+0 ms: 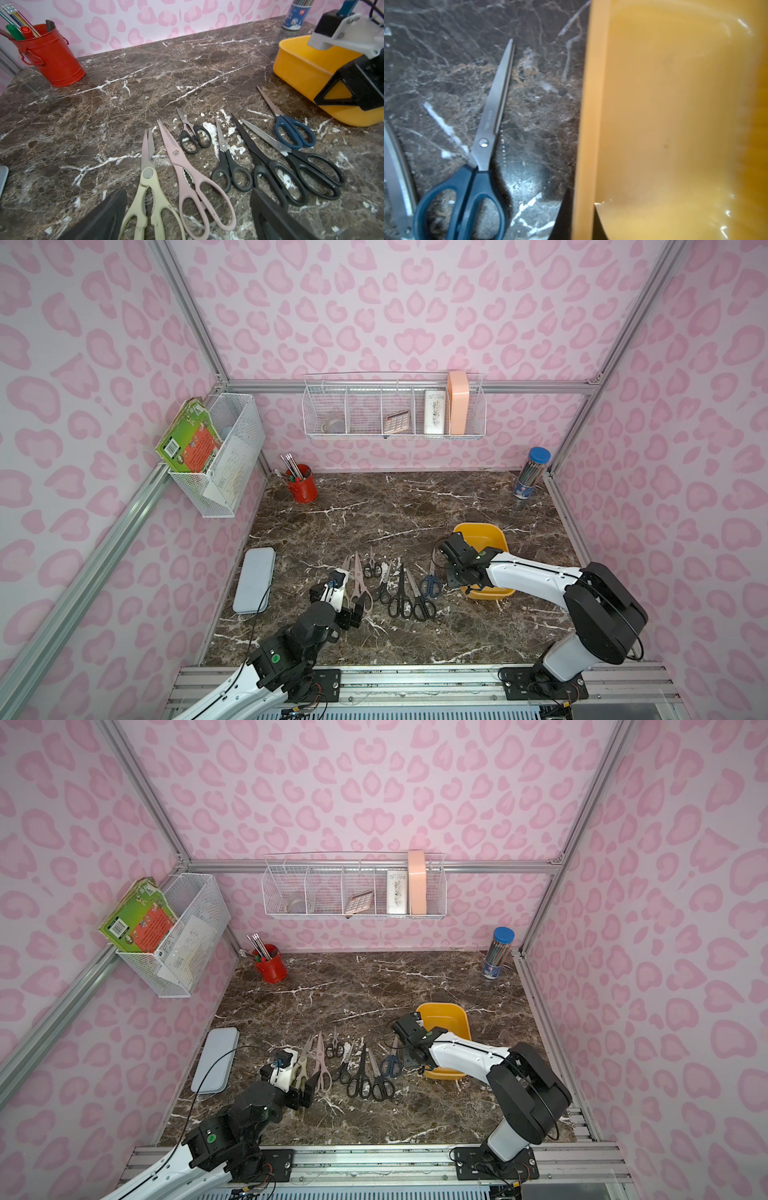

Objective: Put the scissors into the storage box
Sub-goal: Move the storage box to the center of the board.

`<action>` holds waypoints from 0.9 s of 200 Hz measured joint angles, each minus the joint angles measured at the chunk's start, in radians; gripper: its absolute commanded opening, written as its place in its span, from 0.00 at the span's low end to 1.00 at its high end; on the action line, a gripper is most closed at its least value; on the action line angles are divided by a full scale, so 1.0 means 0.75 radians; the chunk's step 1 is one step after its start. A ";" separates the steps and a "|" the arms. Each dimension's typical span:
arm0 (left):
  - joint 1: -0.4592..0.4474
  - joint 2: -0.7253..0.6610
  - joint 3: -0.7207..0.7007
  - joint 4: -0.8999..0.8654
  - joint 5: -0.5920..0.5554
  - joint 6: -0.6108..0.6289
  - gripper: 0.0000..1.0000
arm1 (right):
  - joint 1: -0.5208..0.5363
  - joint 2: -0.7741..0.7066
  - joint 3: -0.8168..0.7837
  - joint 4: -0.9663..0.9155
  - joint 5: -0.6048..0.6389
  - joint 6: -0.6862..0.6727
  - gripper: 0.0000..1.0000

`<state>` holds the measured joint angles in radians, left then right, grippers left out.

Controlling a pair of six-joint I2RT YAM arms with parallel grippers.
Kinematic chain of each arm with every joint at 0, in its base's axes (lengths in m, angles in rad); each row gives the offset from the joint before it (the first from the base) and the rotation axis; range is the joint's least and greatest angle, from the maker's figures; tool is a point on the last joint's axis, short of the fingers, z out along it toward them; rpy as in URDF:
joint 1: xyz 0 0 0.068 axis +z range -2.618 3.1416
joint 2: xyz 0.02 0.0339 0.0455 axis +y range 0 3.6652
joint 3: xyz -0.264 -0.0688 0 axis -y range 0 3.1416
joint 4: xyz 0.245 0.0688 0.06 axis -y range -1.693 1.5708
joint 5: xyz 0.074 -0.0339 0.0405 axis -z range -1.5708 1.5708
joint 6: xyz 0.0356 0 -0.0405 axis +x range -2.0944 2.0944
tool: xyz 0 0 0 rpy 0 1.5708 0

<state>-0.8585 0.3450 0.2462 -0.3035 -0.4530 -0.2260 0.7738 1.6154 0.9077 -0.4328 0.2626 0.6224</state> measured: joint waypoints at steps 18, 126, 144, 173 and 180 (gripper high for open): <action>-0.001 0.091 0.025 0.013 0.008 0.001 0.97 | 0.025 0.034 0.025 0.001 0.014 0.005 0.00; -0.004 0.190 0.057 0.058 0.043 0.022 0.96 | 0.040 0.070 0.214 -0.131 0.038 0.045 0.40; -0.004 0.145 0.043 0.055 0.044 0.025 0.96 | 0.044 0.017 0.265 -0.166 0.036 0.036 0.42; -0.004 0.072 0.025 0.054 0.043 0.025 0.96 | 0.081 -0.041 0.295 -0.153 -0.055 0.020 0.39; -0.004 0.058 0.021 0.054 0.043 0.025 0.96 | 0.093 -0.032 0.292 -0.149 -0.091 0.020 0.38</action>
<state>-0.8612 0.3885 0.2623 -0.2630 -0.4210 -0.2070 0.8433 1.5913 1.1267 -0.5446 0.1947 0.6376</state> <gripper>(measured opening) 0.964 0.395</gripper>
